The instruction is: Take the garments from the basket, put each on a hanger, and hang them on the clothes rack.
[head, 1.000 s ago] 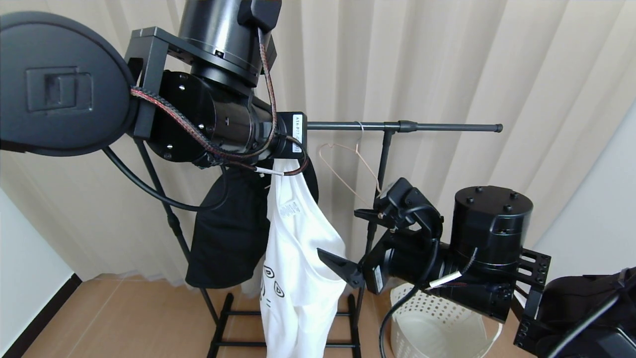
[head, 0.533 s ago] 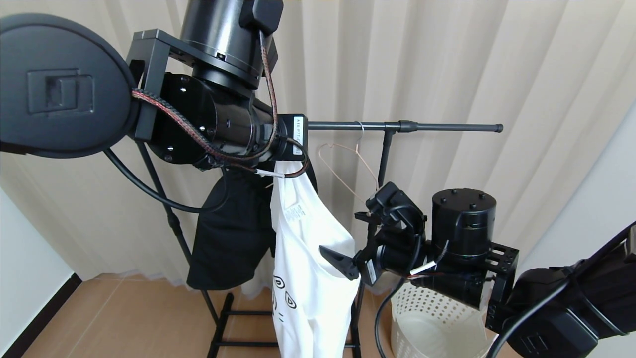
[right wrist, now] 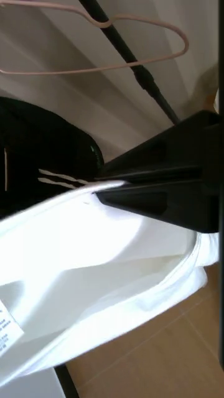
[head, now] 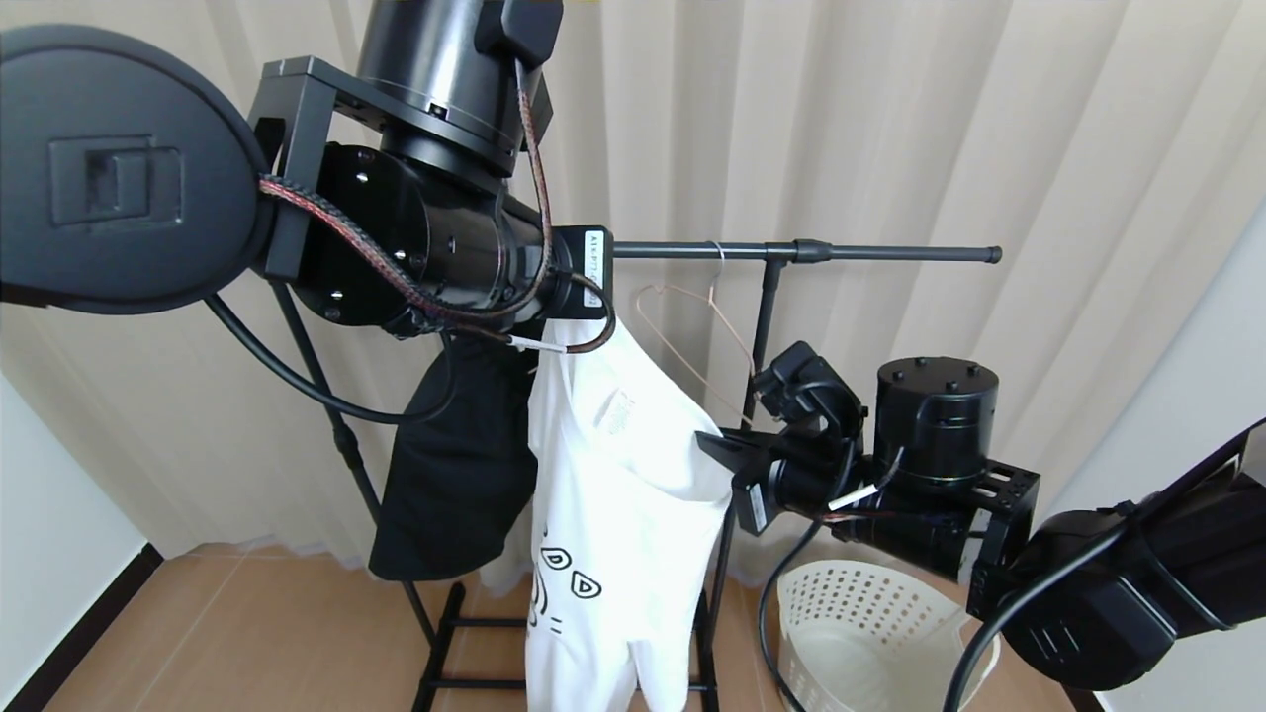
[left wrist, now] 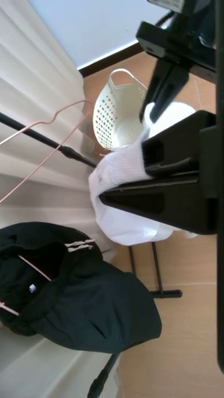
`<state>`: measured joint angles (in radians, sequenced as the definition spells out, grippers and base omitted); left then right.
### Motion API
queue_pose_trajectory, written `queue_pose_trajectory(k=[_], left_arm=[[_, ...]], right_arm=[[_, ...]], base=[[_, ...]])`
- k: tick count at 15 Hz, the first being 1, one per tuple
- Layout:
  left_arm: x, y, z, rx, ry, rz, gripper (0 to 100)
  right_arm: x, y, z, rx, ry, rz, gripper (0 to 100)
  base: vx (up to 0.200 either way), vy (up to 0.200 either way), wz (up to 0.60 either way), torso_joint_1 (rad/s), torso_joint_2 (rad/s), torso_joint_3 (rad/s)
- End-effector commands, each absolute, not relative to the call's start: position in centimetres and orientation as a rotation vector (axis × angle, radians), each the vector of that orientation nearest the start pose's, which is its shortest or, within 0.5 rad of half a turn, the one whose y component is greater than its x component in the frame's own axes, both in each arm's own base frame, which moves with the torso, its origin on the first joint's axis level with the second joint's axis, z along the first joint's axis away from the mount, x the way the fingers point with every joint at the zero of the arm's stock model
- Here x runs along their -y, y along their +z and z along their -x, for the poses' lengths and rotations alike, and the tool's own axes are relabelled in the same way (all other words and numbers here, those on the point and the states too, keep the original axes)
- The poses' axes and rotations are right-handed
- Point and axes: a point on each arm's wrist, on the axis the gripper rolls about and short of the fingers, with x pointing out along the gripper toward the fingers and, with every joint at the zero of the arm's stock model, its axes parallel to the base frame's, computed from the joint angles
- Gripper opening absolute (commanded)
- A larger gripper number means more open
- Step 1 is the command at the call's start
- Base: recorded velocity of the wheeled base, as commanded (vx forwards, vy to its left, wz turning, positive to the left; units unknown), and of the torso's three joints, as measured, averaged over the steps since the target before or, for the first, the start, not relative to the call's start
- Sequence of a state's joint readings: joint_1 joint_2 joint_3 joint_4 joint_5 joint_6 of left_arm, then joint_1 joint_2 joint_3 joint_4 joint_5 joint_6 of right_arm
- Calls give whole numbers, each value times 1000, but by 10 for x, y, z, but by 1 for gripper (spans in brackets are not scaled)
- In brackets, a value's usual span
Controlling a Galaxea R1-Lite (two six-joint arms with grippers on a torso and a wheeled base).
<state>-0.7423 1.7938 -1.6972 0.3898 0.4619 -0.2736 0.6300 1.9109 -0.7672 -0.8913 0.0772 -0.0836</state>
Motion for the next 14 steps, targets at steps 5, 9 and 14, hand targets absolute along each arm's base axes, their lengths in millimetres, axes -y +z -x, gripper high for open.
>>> queue_pose_trajectory(k=[5,9,14], left_arm=[[219,289,-254,-482,-210,-41,0],[216,238,-250,-629,-187,-142,0],[220,225,-239,-647,-243,-146,100]], right_arm=[[-188,148,-276,-165,666,138,0],[-175,167,-269,-95,593,185,0],[-158,183,-263,-39,552,218,0]], base=[[0,0,0,0,0,0],[0,0,0,0,0,0],[0,0,0,0,0,0]])
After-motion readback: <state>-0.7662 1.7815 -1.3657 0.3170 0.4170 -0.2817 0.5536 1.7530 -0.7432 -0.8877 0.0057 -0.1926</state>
